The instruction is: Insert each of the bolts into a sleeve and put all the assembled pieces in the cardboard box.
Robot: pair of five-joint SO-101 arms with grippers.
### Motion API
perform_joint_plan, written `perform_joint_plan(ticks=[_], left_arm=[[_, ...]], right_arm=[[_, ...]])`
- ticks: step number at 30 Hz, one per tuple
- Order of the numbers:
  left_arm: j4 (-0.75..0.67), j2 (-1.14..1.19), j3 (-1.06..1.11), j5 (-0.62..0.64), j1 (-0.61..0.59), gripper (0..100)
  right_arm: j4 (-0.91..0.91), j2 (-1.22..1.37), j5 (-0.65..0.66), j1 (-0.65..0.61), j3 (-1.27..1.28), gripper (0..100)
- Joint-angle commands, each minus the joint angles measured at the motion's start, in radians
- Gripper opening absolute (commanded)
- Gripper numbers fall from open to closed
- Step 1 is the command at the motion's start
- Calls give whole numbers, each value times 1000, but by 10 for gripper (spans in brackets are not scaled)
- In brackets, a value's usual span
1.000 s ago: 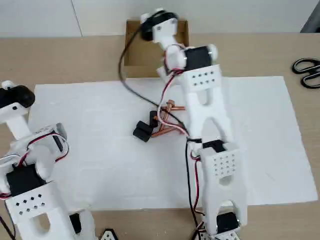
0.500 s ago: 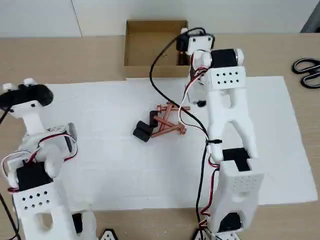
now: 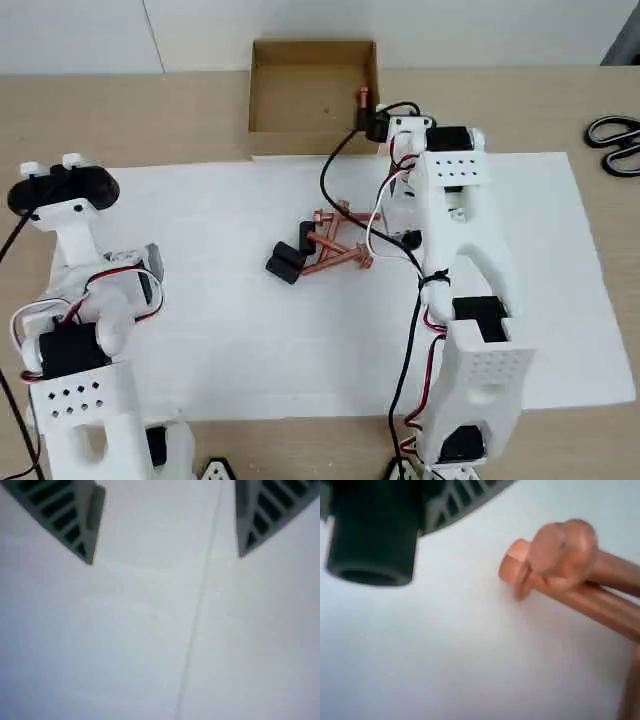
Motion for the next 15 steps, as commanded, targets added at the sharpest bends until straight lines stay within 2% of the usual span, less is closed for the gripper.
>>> perform_joint_plan(ticks=[1,10,15], left_arm=[[-23,-12,-4,-3,6,181],[-23,-12,-4,-3,6,181],[-23,-12,-4,-3,6,181]], right_arm=[[-39,-76,-14,5,25,6],[-77,-71,-40,2,91,10],[-108,-70,-40,1,120,107]])
